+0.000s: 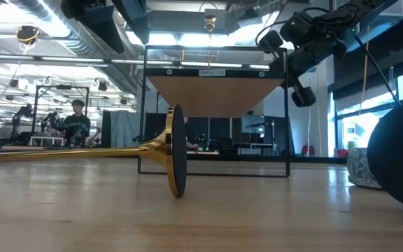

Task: Pick & Place candle stick holders
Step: Put the pink scented candle on the shelf, then put the gold candle holder on the shelf

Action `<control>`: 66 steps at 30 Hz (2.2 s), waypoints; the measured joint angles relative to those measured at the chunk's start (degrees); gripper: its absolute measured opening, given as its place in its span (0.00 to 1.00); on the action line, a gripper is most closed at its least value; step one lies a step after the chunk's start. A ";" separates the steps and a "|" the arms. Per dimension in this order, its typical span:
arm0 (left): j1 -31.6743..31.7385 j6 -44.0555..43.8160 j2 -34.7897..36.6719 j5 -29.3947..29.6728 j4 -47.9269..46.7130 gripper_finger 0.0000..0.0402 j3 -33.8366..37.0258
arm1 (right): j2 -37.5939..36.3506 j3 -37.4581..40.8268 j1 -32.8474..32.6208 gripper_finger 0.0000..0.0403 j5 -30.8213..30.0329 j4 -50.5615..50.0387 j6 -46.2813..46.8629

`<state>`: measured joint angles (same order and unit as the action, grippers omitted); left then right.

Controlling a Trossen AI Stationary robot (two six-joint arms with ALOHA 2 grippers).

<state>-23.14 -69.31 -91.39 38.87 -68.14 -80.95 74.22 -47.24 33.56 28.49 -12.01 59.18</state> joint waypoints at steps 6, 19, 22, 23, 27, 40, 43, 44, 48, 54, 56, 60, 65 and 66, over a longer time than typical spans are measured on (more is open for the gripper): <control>0.00 0.85 0.00 0.00 0.00 0.84 0.00 | 0.00 0.00 -0.42 0.00 -0.38 0.02 0.22; 0.00 1.09 0.00 0.02 -0.01 0.84 0.00 | 0.00 0.00 -2.79 0.00 -4.37 1.65 2.33; 0.00 1.09 0.00 0.04 -0.02 0.84 0.00 | 0.00 0.00 -2.89 0.00 -4.39 2.01 2.40; 0.00 1.09 0.00 0.04 -0.02 0.84 0.00 | 0.00 0.00 -2.89 0.00 -4.38 1.99 2.43; 0.00 1.07 0.00 0.04 0.00 0.84 0.00 | 0.00 0.00 -2.89 0.00 -4.37 2.02 2.54; 0.00 0.63 0.00 0.04 0.00 0.84 0.00 | -0.03 0.00 -2.89 0.00 -1.35 1.99 2.36; 0.00 0.63 0.00 -0.07 0.00 0.84 0.00 | -0.46 0.00 -2.99 0.00 0.96 1.98 2.34; 0.00 0.63 0.00 -0.38 0.00 0.84 0.00 | -0.73 0.01 -3.18 0.00 1.45 1.94 2.34; -0.38 0.64 0.00 -1.58 -0.02 0.84 0.00 | -2.92 0.02 -4.37 0.00 1.67 1.65 2.70; -2.04 3.38 0.00 -2.47 -0.10 0.84 0.00 | -7.45 0.02 -7.47 0.00 2.07 2.68 3.60; -2.68 4.23 0.00 -2.51 -0.60 0.84 0.00 | -8.73 0.02 -9.03 0.00 2.21 3.97 4.97; -3.96 4.56 0.00 -4.01 -1.33 0.84 0.00 | -11.11 0.00 -13.84 0.00 1.11 8.38 7.73; -7.64 4.32 0.00 -5.23 -1.14 0.84 0.01 | -11.80 0.00 -22.21 0.00 -4.87 14.22 9.95; -8.57 3.93 0.00 -5.21 -1.06 0.84 0.01 | -11.80 0.00 -23.99 0.00 -6.24 15.18 10.58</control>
<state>-31.70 -65.38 -91.39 33.66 -69.20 -80.94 62.41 -47.24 9.57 22.25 3.17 69.76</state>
